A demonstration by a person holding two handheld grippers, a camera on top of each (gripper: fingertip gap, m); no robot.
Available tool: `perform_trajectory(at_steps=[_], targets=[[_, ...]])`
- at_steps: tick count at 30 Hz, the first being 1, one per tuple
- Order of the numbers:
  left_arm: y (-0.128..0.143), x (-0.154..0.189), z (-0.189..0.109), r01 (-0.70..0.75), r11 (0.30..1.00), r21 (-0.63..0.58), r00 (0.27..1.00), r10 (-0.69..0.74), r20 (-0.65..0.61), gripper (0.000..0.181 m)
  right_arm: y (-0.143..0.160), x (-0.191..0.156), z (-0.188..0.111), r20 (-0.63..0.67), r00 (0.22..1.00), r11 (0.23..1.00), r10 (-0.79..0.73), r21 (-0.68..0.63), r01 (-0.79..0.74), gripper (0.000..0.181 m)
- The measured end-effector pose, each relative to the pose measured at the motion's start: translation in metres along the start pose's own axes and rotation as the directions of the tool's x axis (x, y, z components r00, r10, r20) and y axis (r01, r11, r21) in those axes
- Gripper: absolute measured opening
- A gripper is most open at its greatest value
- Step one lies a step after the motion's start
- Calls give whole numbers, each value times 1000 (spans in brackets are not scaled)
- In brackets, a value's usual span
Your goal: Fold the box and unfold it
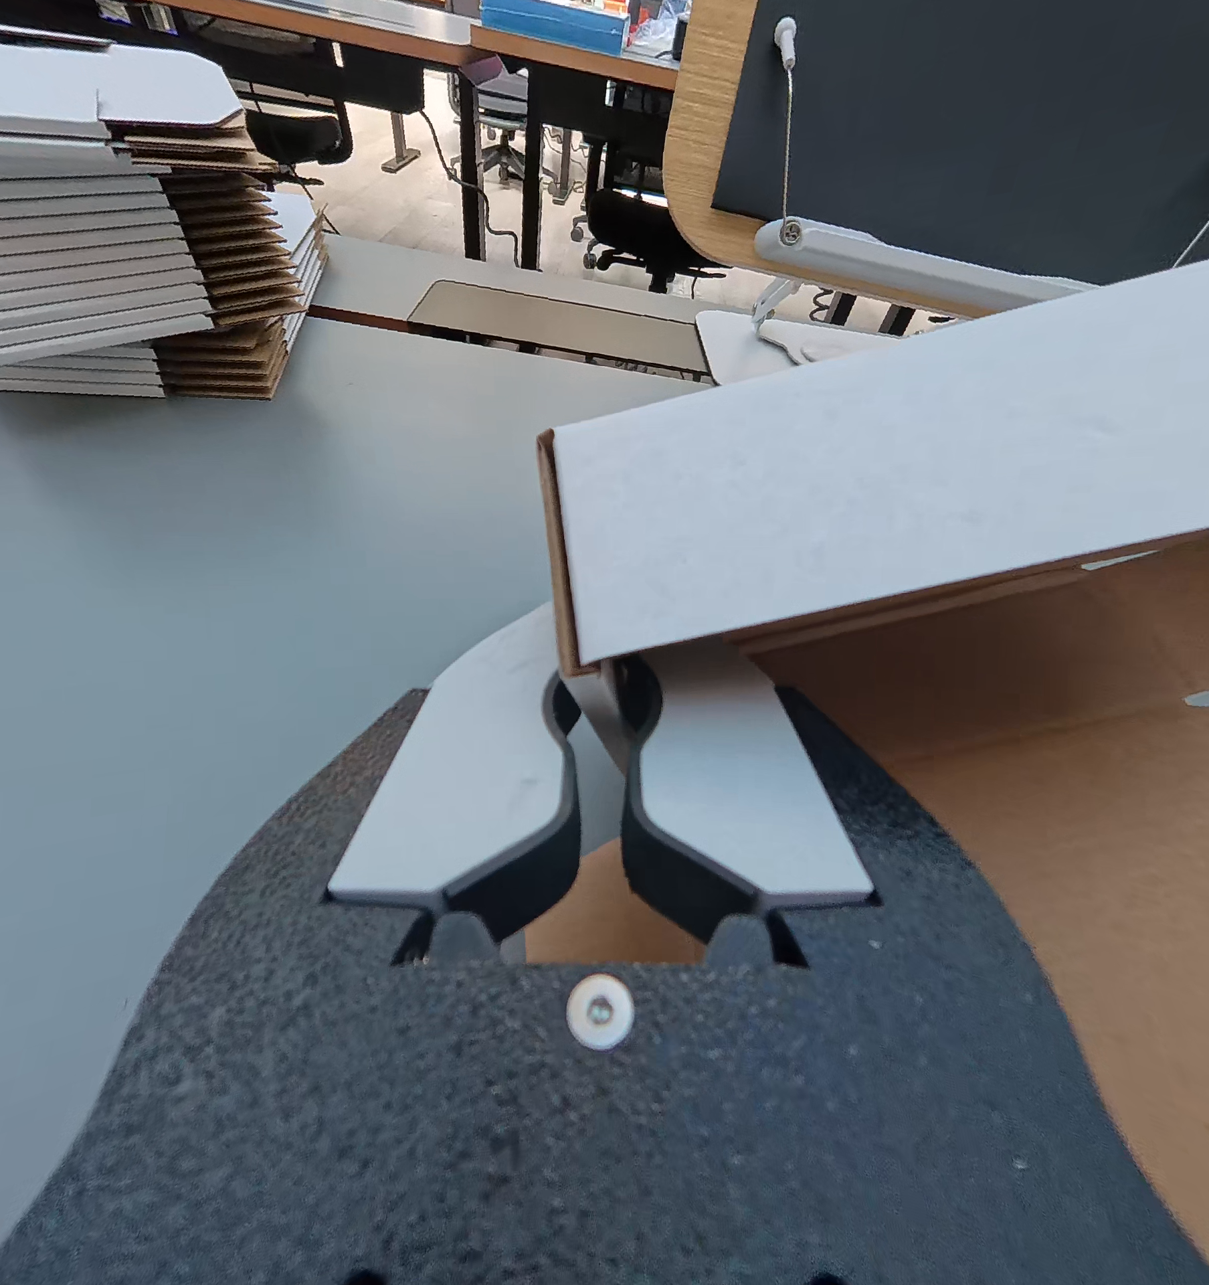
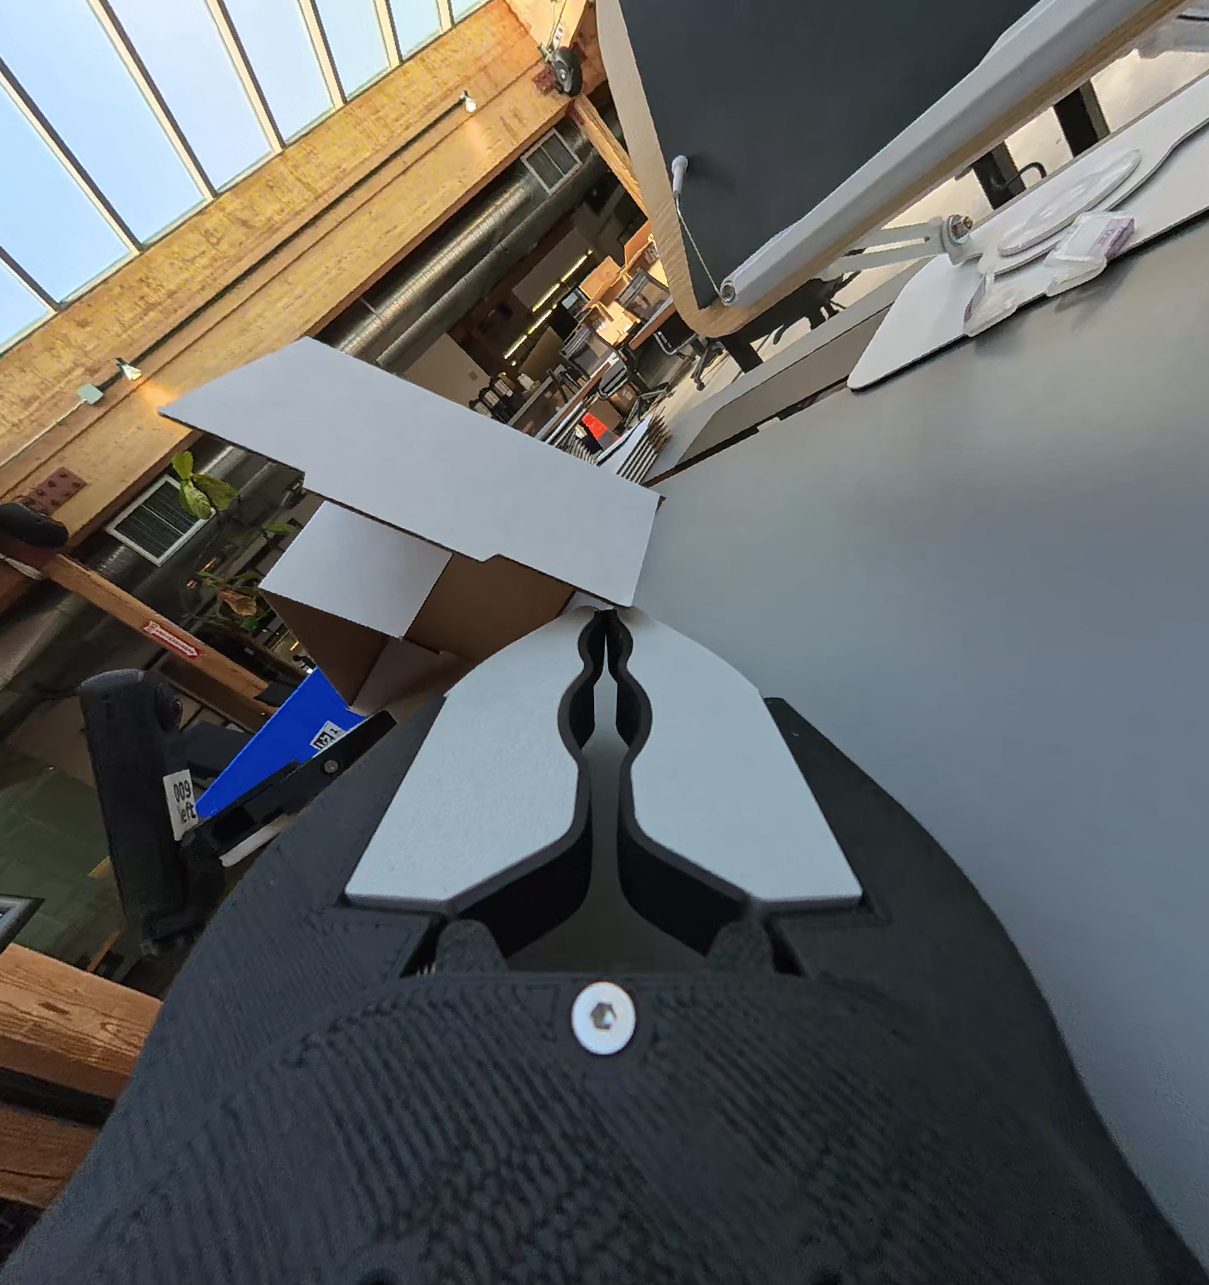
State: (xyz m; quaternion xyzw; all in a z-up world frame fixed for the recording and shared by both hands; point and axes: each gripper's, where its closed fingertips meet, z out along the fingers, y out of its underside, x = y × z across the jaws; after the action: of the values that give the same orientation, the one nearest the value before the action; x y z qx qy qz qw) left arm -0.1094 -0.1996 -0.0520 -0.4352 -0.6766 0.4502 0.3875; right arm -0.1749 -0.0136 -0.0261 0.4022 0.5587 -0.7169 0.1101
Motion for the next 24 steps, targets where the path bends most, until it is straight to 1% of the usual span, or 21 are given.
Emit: perform_trajectory(at_steps=[1, 2, 3, 5, 7, 8, 11, 12, 16, 18, 19, 20, 22, 23, 24], targets=[[1, 1, 0, -16, 1000, -4, 1000, 16, 0, 8, -4, 0, -1, 10, 1000, 1000, 8, 9, -8, 0], [2, 2, 1, -26, 1000, -9, 1000, 26, -7, 8, -6, 1, -1, 13, 1000, 1000, 14, 2, -14, 0], [3, 4, 1, -19, 1000, -11, 1000, 19, -24, 9, -4, 3, 0, 9, 1000, 999, 17, -33, -17, 0], [3, 6, 1, -1, 1000, -14, 999, 1, -45, 9, 5, 5, 1, 33, 999, 989, 13, -150, -8, 0], [3, 8, 1, -19, 1000, -15, 999, 18, -43, 9, 5, 7, -1, 28, 999, 982, -19, -188, 24, 0], [3, 9, 1, -29, 999, -14, 999, 29, -36, 9, 2, 9, -2, 8, 998, 983, -59, -175, 60, 0], [5, 13, 2, -55, 998, -18, 998, 54, -16, 9, -11, 9, -6, -71, 983, 984, -172, -56, 168, 0], [4, 15, 3, -62, 998, -17, 998, 62, -16, 9, -13, 8, -8, -79, 980, 983, -181, -33, 179, 0], [4, 21, 4, -82, 997, -13, 996, 82, -41, 9, -18, 4, -12, 7, 991, 990, -137, -35, 137, 0], [5, 22, 3, -94, 995, -17, 995, 93, -45, 9, -26, 9, -16, -20, 990, 990, -142, -18, 142, 0], [5, 22, 3, -108, 994, -16, 993, 107, -38, 9, -27, 6, -17, -18, 981, 981, -193, -16, 192, 0], [5, 24, 3, -132, 991, -15, 991, 131, -31, 9, -26, 5, -17, -42, 964, 965, -263, -39, 261, 0], [7, 28, 4, -208, 978, -27, 978, 208, 0, 9, -21, 14, -20, -142, 890, 899, -434, -126, 419, 0], [7, 30, 3, -225, 974, -22, 974, 225, 8, 9, -17, 23, -22, -198, 855, 876, -479, -176, 450, 0], [6, 31, 3, -198, 980, -14, 980, 198, 3, 9, -15, 28, -25, -235, 843, 873, -484, -204, 444, 0]])
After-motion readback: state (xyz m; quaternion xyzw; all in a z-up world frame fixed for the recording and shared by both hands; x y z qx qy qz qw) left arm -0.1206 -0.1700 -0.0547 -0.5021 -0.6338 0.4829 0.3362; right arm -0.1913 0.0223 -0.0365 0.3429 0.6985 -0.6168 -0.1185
